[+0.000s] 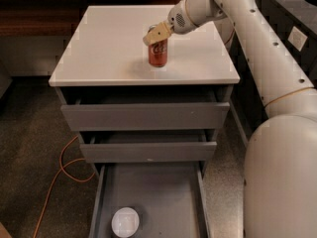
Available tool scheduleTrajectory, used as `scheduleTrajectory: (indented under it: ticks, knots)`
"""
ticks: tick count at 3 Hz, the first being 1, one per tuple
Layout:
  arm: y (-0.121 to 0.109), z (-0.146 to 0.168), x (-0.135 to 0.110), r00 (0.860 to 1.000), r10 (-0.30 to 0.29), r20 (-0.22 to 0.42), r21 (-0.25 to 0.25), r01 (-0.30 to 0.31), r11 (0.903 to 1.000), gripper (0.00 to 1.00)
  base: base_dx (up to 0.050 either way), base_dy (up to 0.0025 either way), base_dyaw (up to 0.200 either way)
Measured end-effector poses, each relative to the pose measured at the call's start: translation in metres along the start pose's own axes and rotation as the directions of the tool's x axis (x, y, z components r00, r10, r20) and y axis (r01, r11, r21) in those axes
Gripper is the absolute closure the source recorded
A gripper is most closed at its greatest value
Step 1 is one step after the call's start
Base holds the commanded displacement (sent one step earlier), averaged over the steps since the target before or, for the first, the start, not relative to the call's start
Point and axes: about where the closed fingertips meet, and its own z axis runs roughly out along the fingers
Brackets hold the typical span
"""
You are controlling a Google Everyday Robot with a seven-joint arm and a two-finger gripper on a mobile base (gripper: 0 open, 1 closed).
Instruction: Pick coke can from bottom drawer and place on counter
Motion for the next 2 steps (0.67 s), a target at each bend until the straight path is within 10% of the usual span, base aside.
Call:
scheduleTrajectory:
  ticks: [2]
  knots:
    - [0.0009,0.0028,0.0005,1.0,0.0,-0.002,-0.004,0.0,1.0,0.0,0.0,0.0,0.0]
